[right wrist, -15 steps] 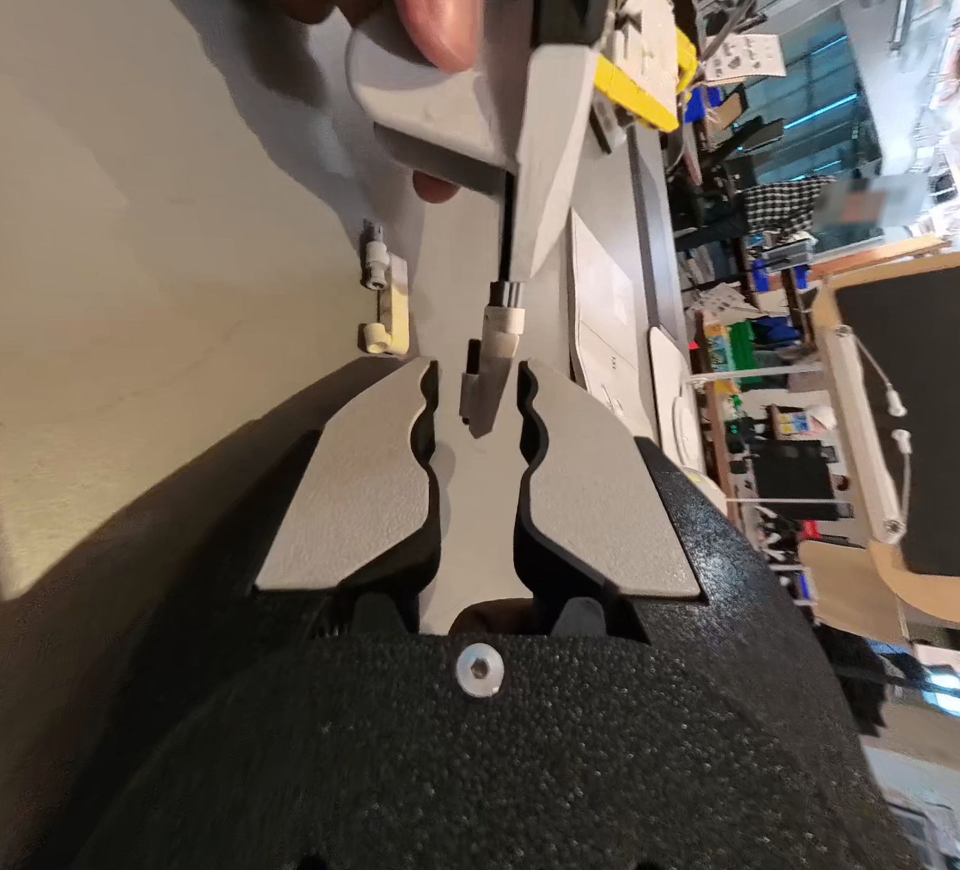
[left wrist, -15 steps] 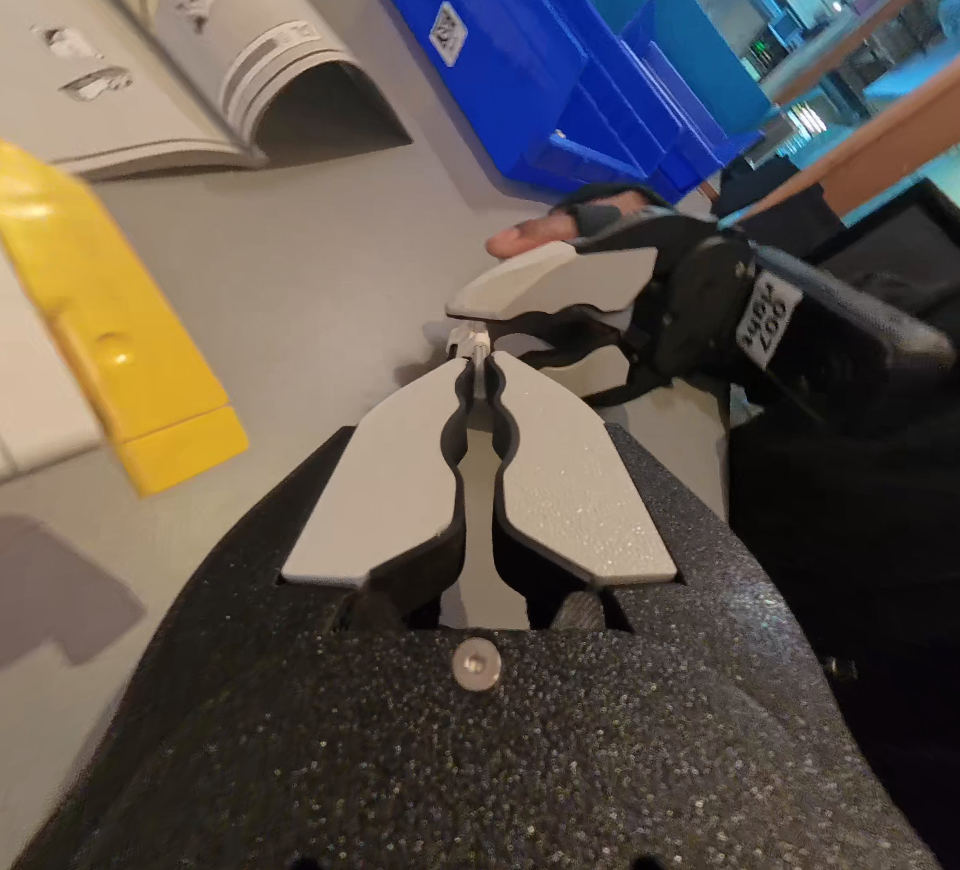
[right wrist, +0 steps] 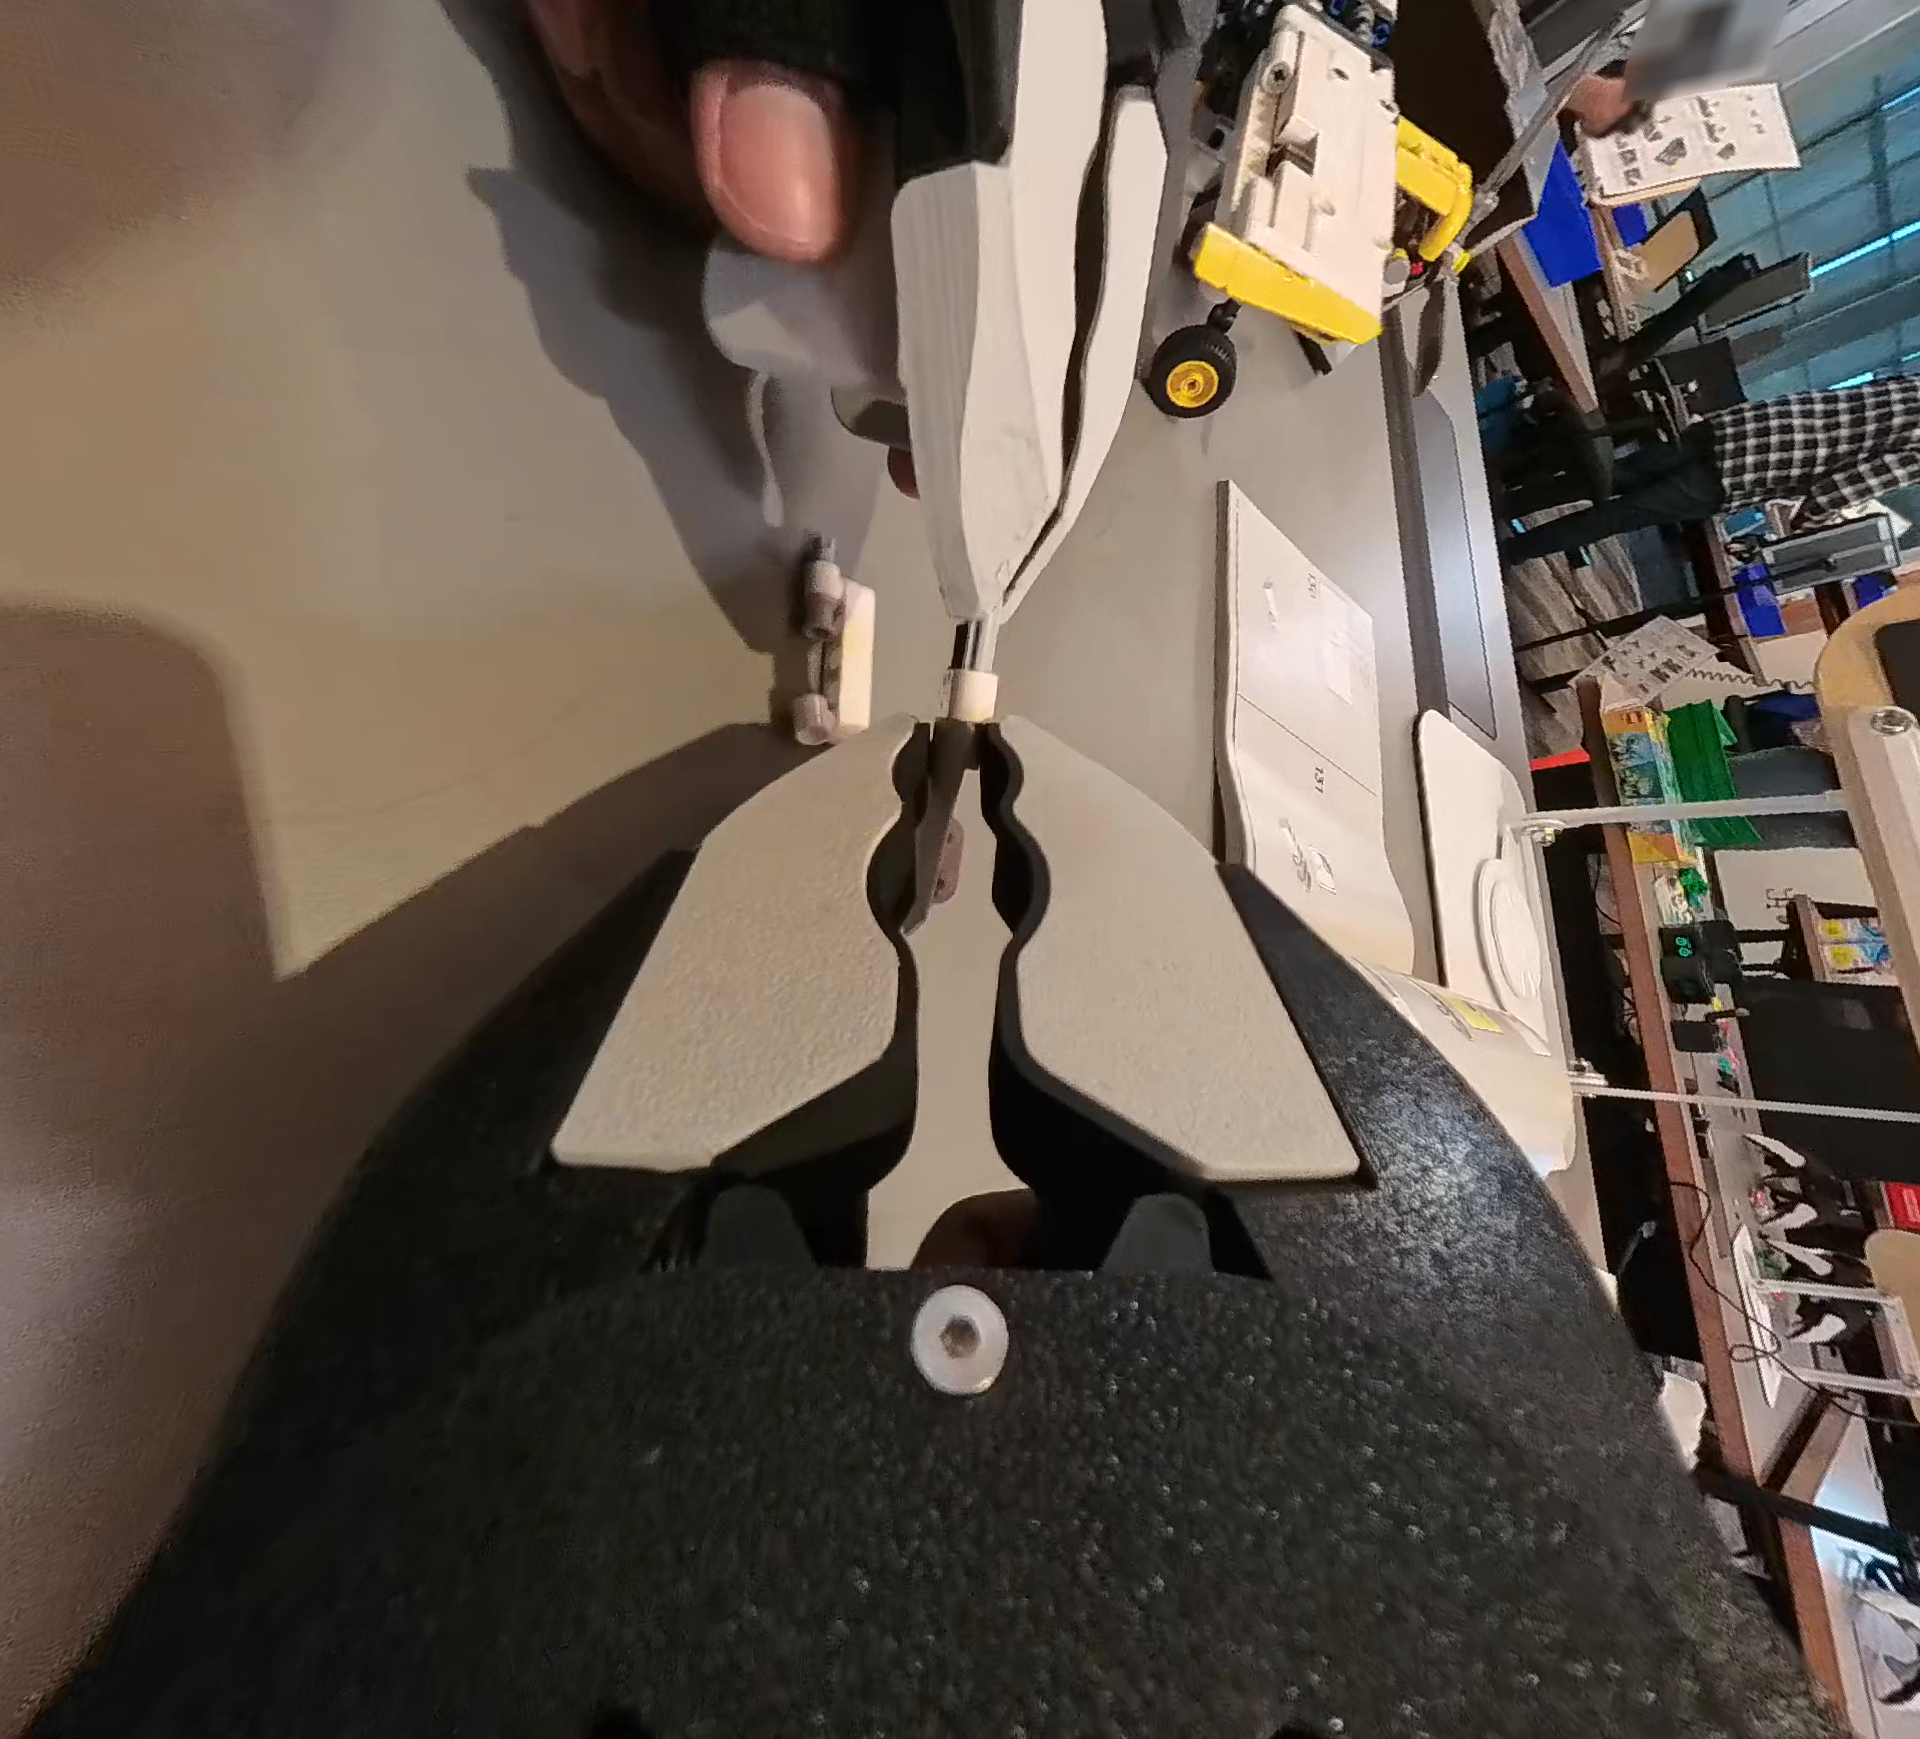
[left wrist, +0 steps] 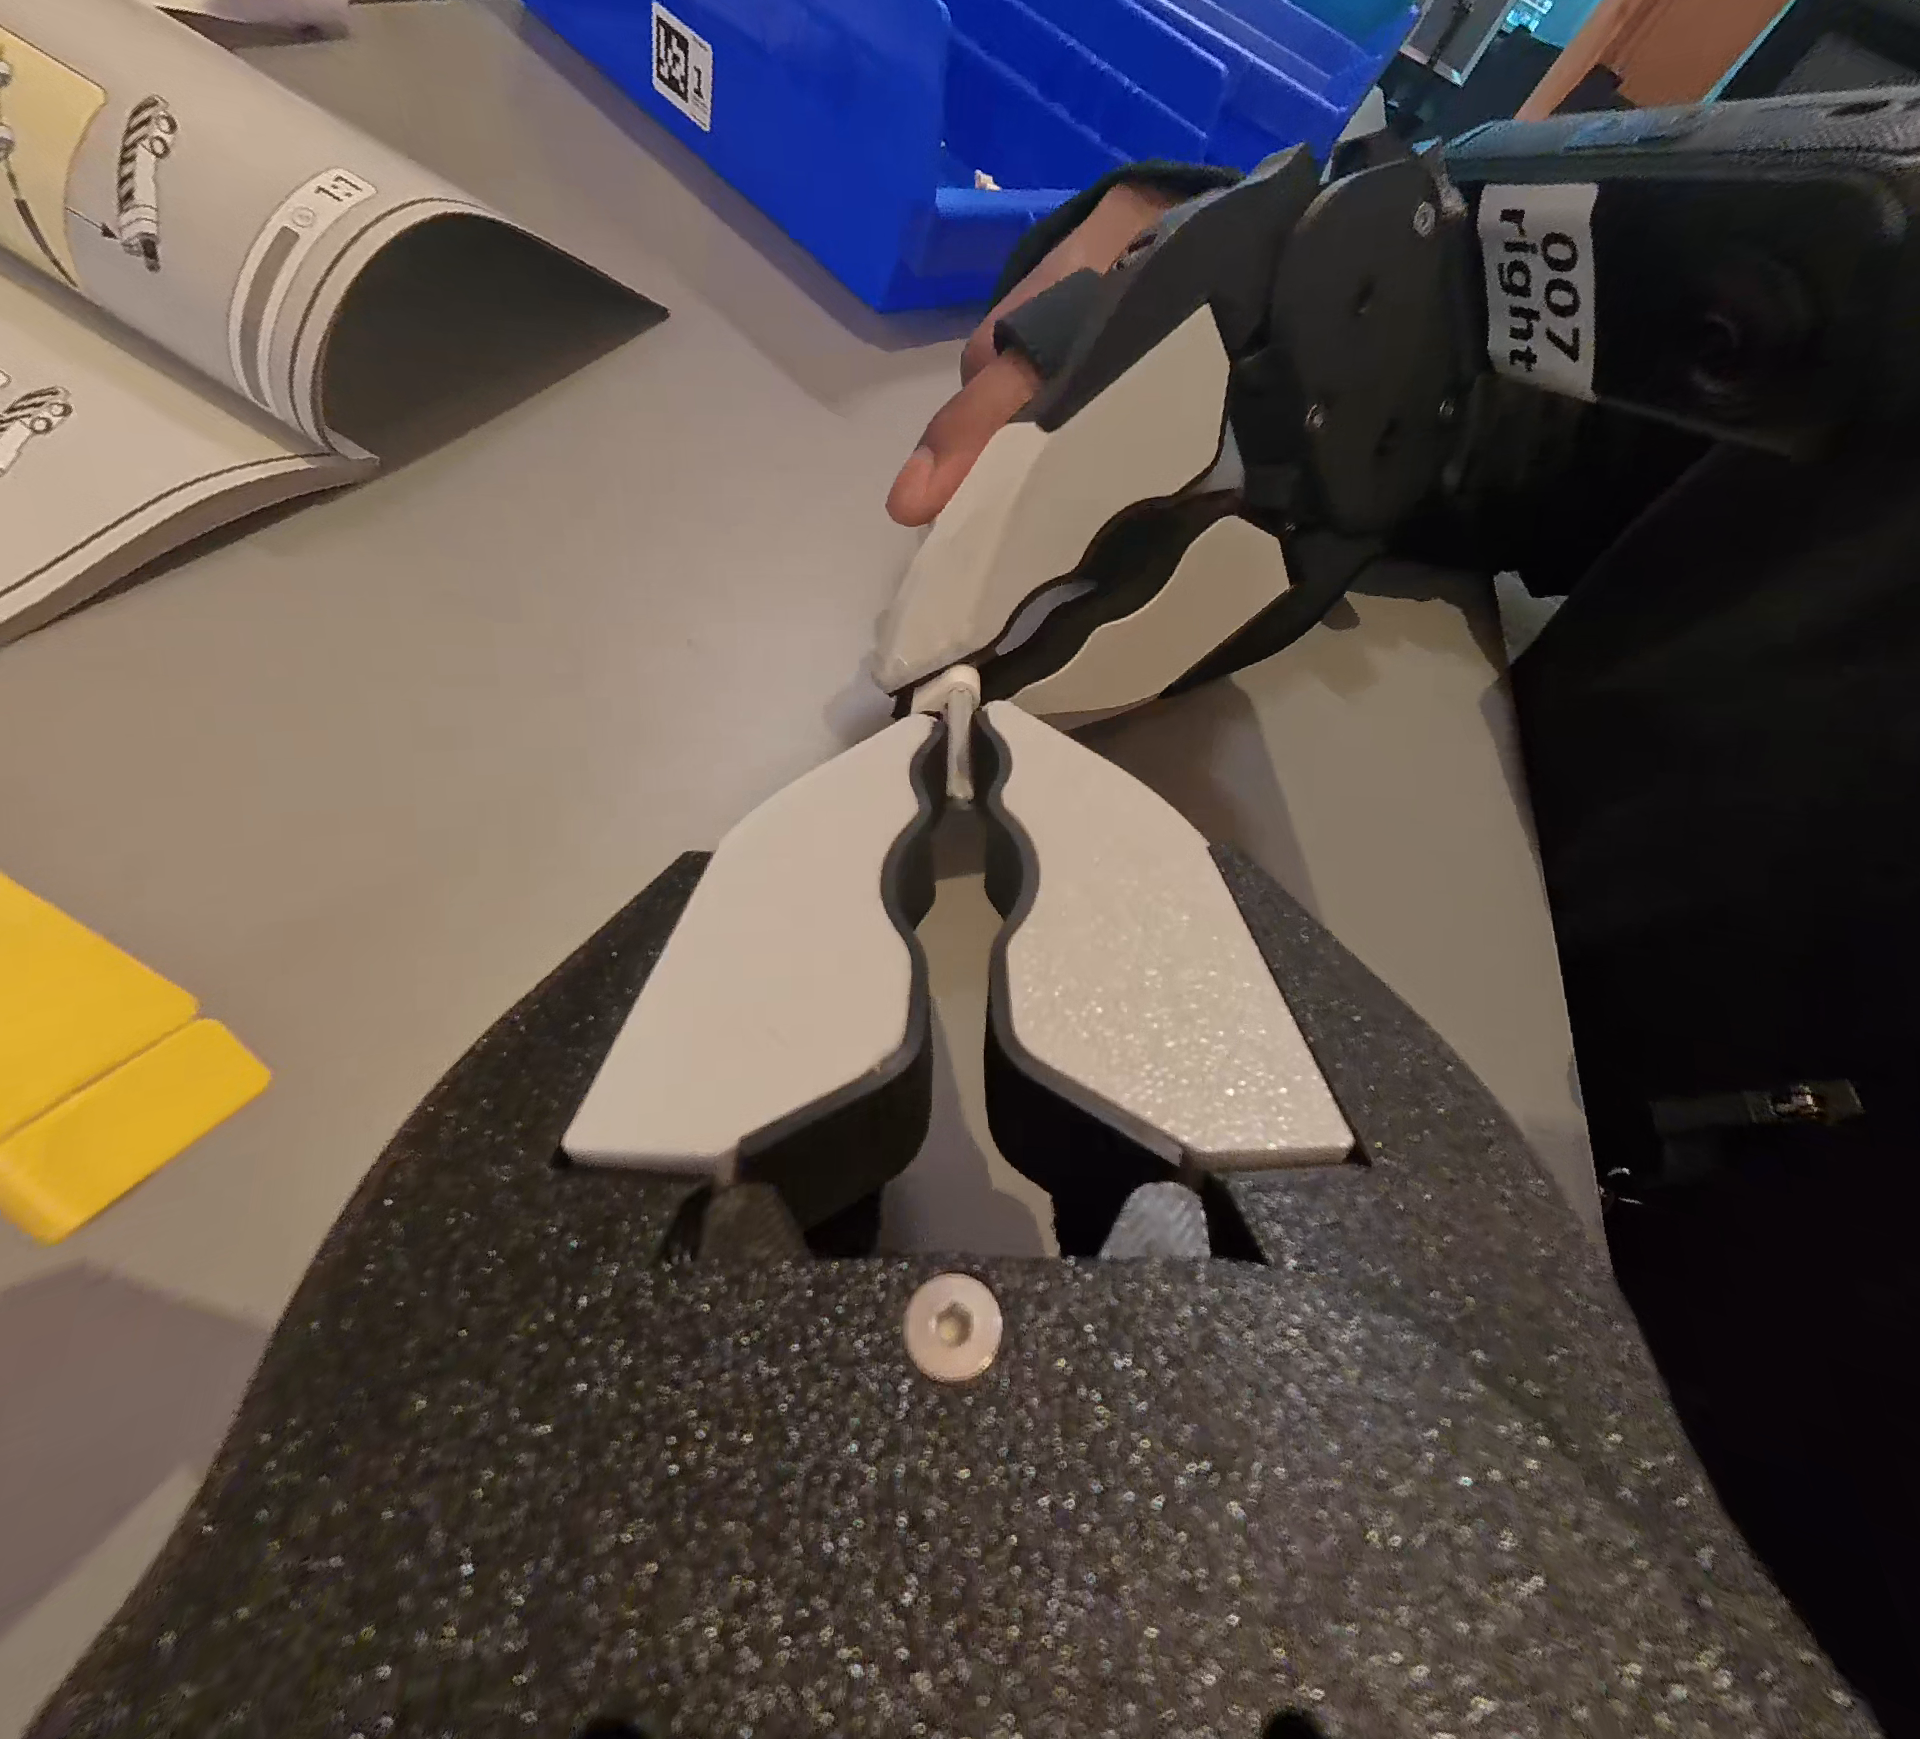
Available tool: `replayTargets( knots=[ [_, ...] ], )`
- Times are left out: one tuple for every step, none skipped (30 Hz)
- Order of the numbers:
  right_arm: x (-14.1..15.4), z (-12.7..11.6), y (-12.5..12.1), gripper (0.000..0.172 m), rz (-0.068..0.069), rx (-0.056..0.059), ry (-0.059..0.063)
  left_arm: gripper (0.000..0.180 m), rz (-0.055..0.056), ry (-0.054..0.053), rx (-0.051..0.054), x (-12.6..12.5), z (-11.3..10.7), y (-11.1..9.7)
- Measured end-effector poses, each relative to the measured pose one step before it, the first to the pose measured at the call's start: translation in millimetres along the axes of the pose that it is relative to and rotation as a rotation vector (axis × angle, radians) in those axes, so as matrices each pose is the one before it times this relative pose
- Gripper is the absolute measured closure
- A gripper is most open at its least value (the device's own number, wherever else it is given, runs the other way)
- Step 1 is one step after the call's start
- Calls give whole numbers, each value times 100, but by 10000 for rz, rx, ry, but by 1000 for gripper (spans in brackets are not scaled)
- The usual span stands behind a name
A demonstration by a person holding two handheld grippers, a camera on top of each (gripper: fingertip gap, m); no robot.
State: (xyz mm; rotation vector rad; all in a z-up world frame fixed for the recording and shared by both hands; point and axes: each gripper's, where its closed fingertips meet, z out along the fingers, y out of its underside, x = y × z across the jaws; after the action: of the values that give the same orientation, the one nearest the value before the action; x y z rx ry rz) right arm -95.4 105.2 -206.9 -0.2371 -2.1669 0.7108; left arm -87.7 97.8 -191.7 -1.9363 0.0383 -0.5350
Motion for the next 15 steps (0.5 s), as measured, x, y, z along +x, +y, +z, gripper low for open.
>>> replayTargets(
  knots=[
    [-102,-35,60,163,-66,-62,-60,176,37,-24,-67,14,75,82],
    [-59,-35,71,163,-90,-93,-23,176,40,-44,-54,-9,92,73],
    [-21,-3,78,163,-98,-118,21,176,46,-77,-37,-38,62,50],
    [-3,4,71,163,-95,-124,47,176,31,-74,-45,-42,57,51],
    [34,27,69,164,-54,-119,70,176,6,-100,-8,-91,45,17],
    [55,51,85,164,68,-136,56,177,29,-139,-15,-115,46,16],
    [-16,89,87,164,157,-136,-9,177,57,-125,-54,-80,59,85],
    [-11,100,104,164,55,-130,21,176,40,-140,-59,-111,73,73],
    [-20,103,110,164,-44,-148,61,176,35,-118,-60,-87,68,71],
    [31,88,73,164,-64,-153,107,176,10,-92,-14,-81,19,9],
    [14,69,33,164,-11,-134,81,176,-8,-41,-15,-53,2,24],
    [-20,41,-16,165,34,-79,40,177,-40,4,-11,-32,-1,13],
    [-22,13,0,165,1,-46,32,177,-7,-7,-25,-14,21,24],
    [-42,-2,6,165,-31,-33,12,177,40,-49,-35,-16,36,43],
    [-32,24,30,165,-4,-50,21,177,39,-81,-24,-45,43,21]
  ],
)
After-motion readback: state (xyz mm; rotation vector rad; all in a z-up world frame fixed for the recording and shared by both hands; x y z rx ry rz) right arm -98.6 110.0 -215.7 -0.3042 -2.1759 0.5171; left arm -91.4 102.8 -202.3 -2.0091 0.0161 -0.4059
